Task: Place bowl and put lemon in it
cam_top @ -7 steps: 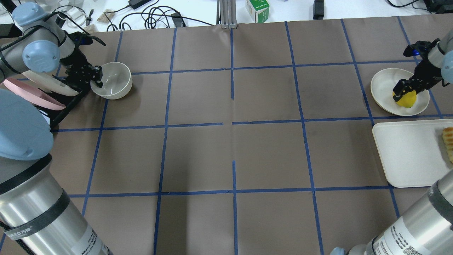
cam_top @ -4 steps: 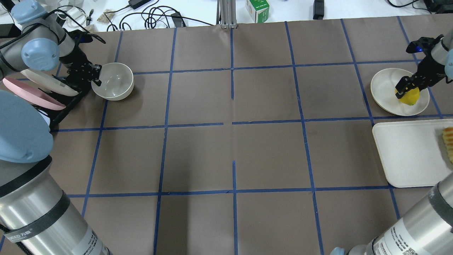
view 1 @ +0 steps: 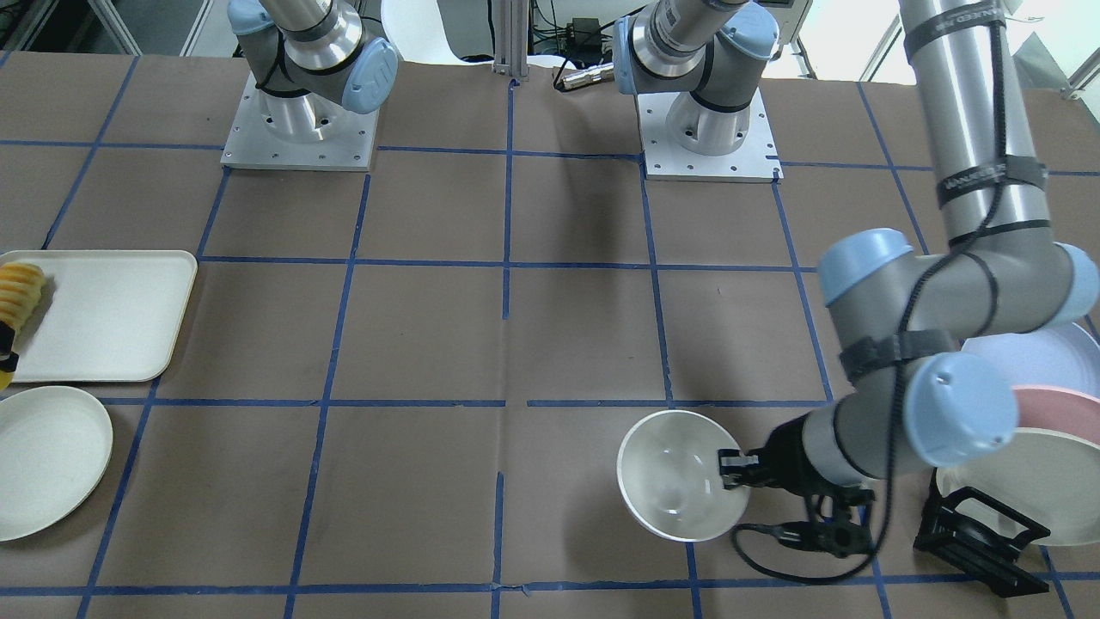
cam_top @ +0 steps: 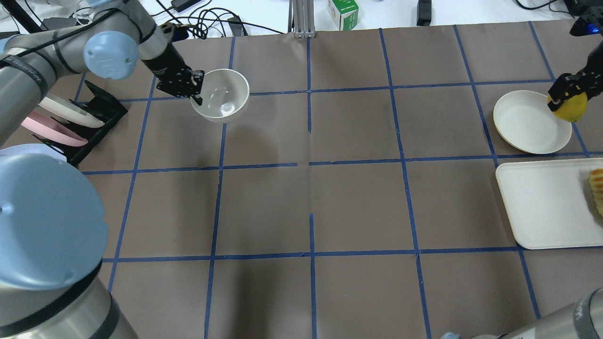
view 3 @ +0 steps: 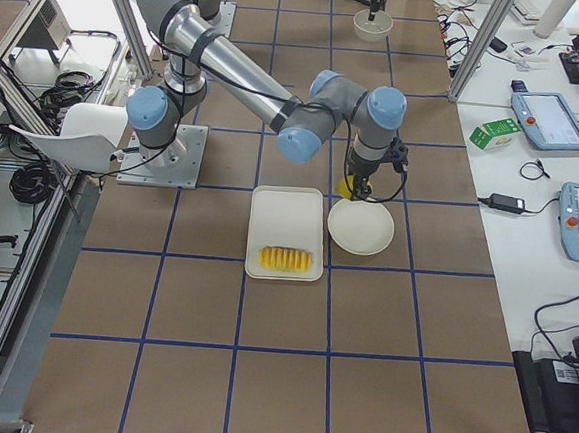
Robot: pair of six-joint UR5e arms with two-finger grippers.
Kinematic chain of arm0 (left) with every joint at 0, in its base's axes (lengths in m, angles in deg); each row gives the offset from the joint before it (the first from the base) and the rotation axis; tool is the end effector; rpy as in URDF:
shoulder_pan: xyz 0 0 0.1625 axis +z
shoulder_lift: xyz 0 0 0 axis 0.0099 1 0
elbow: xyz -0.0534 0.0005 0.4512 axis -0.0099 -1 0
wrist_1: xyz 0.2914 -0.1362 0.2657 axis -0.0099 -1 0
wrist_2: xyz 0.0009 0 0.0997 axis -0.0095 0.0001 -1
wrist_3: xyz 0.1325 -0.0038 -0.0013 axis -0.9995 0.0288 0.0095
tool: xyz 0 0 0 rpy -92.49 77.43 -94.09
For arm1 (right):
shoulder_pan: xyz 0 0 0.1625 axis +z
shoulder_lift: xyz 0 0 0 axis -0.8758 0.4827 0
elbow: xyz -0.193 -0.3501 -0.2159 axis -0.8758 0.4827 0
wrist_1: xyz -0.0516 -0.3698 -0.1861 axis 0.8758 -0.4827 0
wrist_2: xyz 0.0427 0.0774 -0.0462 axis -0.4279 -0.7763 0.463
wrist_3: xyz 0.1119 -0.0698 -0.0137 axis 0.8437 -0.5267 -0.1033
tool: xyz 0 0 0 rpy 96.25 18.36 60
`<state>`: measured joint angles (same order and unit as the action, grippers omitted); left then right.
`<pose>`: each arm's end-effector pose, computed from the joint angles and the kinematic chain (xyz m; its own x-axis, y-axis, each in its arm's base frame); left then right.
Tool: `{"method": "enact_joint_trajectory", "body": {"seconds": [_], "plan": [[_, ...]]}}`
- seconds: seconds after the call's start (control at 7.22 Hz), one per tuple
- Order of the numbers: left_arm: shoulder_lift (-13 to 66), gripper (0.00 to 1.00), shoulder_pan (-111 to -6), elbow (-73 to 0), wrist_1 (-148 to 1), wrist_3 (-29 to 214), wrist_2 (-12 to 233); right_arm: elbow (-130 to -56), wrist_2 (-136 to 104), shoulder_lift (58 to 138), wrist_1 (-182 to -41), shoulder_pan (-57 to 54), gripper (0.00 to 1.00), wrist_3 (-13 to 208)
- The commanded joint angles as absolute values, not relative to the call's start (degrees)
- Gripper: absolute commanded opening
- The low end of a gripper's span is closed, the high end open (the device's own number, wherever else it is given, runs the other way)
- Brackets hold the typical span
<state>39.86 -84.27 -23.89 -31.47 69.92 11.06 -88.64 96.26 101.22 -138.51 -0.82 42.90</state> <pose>-0.0974 -0.7138 0.2591 -0.9751 0.0218 0.2206 0.0386 0.9967 0.0720 -0.1862 -0.5978 0.3561 -0.9897 -0.1414 -0.0203 -0.1417 0.9898 0.0137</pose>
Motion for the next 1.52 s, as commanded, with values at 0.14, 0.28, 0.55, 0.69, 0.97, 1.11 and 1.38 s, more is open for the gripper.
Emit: {"method": "enact_joint_trajectory", "body": {"seconds": [0.14, 0.28, 0.55, 0.69, 0.97, 1.11, 1.38], "plan": [[40.0, 0.0, -95.6, -30.3, -23.5, 82.7, 12.4, -88.6, 95.9, 108.3, -130.9, 8.4, 0.26, 52.1], [40.7, 0.0, -98.8, -32.2, -18.7, 87.7, 12.1, -89.2, 95.8, 109.6, -130.5, 9.6, 0.26, 54.0], [38.1, 0.0, -100.9, -37.7, -17.1, 88.4, 11.7, -88.7, 95.6, 110.2, -129.5, 13.5, 0.26, 59.4], [37.1, 0.0, -100.9, -39.9, -16.8, 88.4, 11.7, -88.6, 95.5, 110.1, -129.8, 16.7, 0.26, 63.8], [36.3, 0.99, -100.9, -40.1, -16.7, 91.2, 11.7, -88.6, 95.4, 108.5, -130.6, 23.6, 0.25, 72.1], [34.8, 1.0, -100.2, -38.5, -16.9, 91.3, 9.4, -88.7, 95.4, 107.4, -134.8, 25.8, 0.26, 73.8], [29.2, 1.0, -97.6, -35.0, -23.1, 90.2, 4.7, -88.5, 94.0, 104.4, -138.4, 29.8, 0.26, 79.7]]}}
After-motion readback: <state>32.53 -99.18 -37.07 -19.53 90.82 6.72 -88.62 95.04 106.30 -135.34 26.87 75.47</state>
